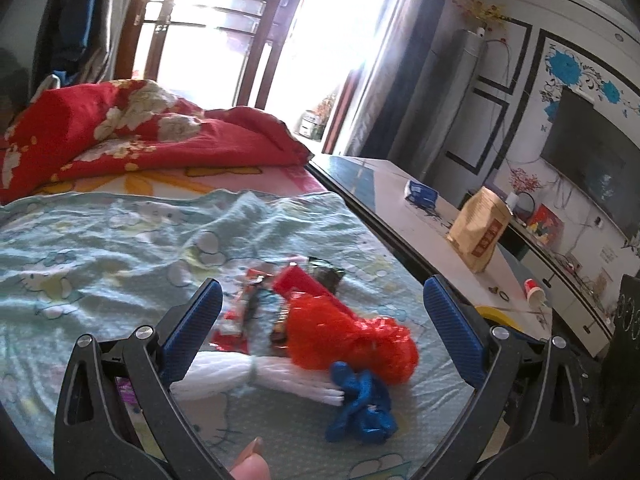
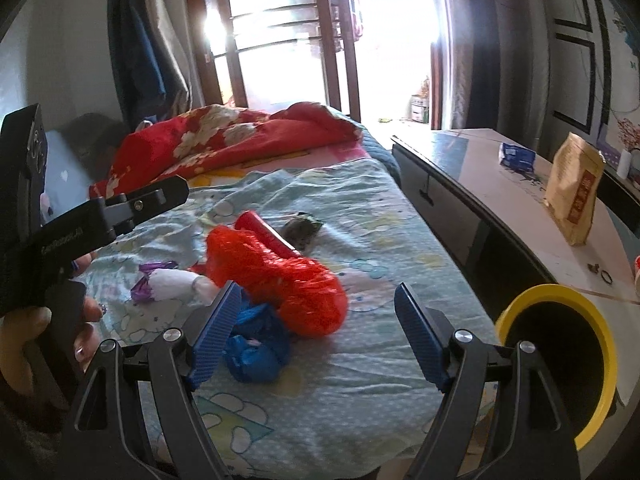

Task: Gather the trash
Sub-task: 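Grasp the purple wrapper with the left tool while the right tool grasps the red mesh bag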

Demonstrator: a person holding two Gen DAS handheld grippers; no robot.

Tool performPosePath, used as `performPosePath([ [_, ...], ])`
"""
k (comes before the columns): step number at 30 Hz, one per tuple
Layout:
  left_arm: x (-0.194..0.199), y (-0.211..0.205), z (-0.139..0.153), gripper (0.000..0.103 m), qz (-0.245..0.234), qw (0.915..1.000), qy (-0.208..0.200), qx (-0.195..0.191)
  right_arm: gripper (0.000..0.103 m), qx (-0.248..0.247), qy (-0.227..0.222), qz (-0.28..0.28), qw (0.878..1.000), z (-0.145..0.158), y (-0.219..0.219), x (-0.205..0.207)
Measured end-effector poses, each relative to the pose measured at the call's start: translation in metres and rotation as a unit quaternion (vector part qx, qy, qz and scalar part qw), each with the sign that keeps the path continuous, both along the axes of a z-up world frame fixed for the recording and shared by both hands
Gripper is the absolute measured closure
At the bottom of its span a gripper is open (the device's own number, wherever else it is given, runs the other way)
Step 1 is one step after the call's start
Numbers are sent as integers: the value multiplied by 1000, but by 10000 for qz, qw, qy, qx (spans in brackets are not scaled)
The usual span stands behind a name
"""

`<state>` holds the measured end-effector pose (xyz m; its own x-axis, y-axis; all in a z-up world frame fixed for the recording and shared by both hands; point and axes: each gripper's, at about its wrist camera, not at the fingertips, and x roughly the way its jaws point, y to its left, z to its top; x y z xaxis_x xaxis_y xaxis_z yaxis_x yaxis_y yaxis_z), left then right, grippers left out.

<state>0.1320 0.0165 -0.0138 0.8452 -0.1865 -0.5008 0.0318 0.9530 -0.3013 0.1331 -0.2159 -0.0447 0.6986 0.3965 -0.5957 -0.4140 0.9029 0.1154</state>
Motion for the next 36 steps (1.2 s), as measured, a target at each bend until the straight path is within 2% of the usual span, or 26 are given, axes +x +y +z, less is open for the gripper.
performPosePath([
  [10, -9, 33, -10, 11, 365, 9993, 111, 22, 26, -161, -51, 254, 9995, -6, 28, 7],
  [16, -11, 67, -22, 11, 734, 9969, 284, 20, 26, -400, 1, 314, 9987, -19, 42, 23],
  [19, -11, 88, -32, 11, 957, 9942, 499, 8, 26, -417, 148, 224, 9988, -28, 40, 35],
  [22, -10, 110, -46, 11, 1109, 9905, 796, -161, 26, -382, 322, 150, 9986, -36, 37, 47],
  [25, -11, 125, -59, 21, 1173, 9875, 1032, -219, 27, -222, 558, 89, 9982, -44, 32, 57],
  [30, -10, 134, -75, 46, 997, 9847, 1335, -507, 40, -54, 861, 107, 9962, -54, 30, 66],
  [34, -9, 130, -85, 60, 751, 9828, 1488, -795, 48, 35, 998, 137, 9949, -59, 29, 68],
  [36, -8, 124, -89, 65, 730, 9829, 1548, -674, 51, 65, 1048, 145, 9944, -61, 29, 68],
])
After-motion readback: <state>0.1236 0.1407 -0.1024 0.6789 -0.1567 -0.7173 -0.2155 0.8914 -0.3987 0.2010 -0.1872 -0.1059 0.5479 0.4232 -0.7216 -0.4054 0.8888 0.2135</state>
